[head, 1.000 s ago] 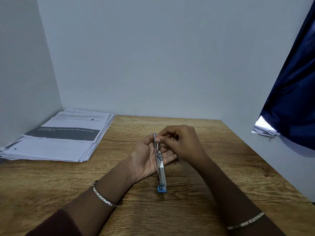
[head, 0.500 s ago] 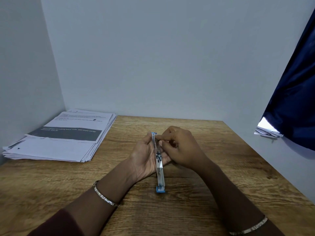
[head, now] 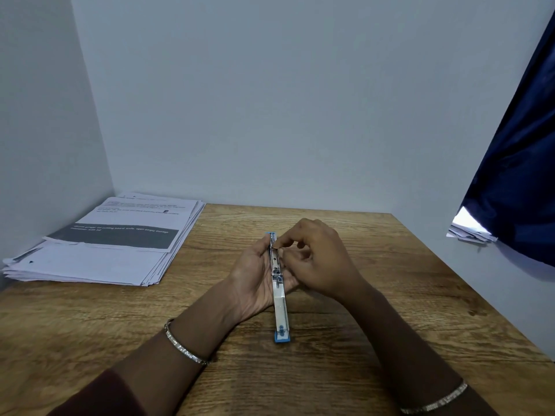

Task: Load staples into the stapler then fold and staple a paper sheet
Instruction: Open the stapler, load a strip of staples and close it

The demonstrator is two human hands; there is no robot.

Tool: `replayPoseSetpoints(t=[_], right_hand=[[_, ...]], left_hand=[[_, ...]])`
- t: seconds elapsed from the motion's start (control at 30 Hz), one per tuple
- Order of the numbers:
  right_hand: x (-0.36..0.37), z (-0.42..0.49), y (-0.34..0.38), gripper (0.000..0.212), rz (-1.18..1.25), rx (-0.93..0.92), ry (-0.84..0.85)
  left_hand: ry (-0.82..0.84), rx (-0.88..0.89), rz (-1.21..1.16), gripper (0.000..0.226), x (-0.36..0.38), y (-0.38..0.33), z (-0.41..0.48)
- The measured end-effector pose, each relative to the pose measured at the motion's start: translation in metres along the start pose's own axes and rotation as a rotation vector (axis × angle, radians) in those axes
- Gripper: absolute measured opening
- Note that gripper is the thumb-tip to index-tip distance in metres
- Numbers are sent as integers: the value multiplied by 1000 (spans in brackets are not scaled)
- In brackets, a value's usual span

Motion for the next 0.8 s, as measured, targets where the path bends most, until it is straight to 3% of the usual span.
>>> replayPoseSetpoints(t=[0.13, 0.27, 0.47, 0.67, 0.8], right_hand=[[2, 0, 1, 9, -2, -36, -5], [4, -1, 4, 27, -82, -68, 55], [-19, 4, -4, 29, -59, 34, -90], [-17, 3, 3, 42, 57, -23, 110], [-6, -5, 10, 44, 32, -84, 260]], left_hand=[[-8, 16, -30, 76, -2, 1, 2], [-85, 38, -25, 61, -9, -4, 5], [-90, 69, 45, 32, -9, -7, 2], [-105, 80, 37, 49, -11, -14, 4], [-121, 156, -54, 22, -15, -28, 2]])
Point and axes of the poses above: each hand's wrist, its own z-axis towards the middle knuckle, its own x-axis out of the palm, y = z × x, the point moved 5 cm from there along z, towards the middle knuckle, and after that the axes turned 12 degrees about -y, right-handed, at the moved point
